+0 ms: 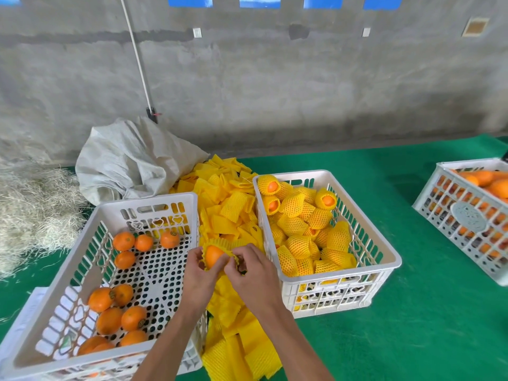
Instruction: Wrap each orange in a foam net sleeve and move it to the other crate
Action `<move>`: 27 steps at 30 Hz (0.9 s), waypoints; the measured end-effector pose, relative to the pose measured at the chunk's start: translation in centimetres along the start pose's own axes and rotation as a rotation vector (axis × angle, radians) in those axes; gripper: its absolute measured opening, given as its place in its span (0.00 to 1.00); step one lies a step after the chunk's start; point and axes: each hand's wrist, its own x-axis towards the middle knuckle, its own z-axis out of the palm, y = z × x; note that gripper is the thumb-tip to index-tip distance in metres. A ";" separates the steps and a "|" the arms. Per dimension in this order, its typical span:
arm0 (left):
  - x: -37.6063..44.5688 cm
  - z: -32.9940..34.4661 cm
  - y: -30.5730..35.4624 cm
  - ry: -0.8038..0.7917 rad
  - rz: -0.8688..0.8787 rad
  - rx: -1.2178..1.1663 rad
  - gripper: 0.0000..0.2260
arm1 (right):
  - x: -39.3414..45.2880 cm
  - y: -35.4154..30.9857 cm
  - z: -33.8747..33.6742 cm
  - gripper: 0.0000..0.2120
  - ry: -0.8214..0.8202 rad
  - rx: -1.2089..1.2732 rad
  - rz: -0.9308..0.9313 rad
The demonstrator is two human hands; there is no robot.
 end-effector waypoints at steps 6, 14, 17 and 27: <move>0.2 0.3 -0.6 0.014 -0.066 -0.070 0.21 | -0.9 0.7 0.2 0.22 -0.204 -0.072 0.191; -0.7 -0.4 0.7 -0.189 -0.025 -0.218 0.23 | -0.8 0.6 0.7 0.27 -0.323 -0.081 0.277; -0.9 -0.3 0.8 -0.224 -0.021 -0.217 0.26 | -0.6 1.2 0.6 0.26 -0.344 -0.096 0.292; -0.6 -0.3 0.5 -0.098 -0.064 -0.320 0.22 | -0.3 0.9 0.5 0.19 -0.260 -0.092 0.251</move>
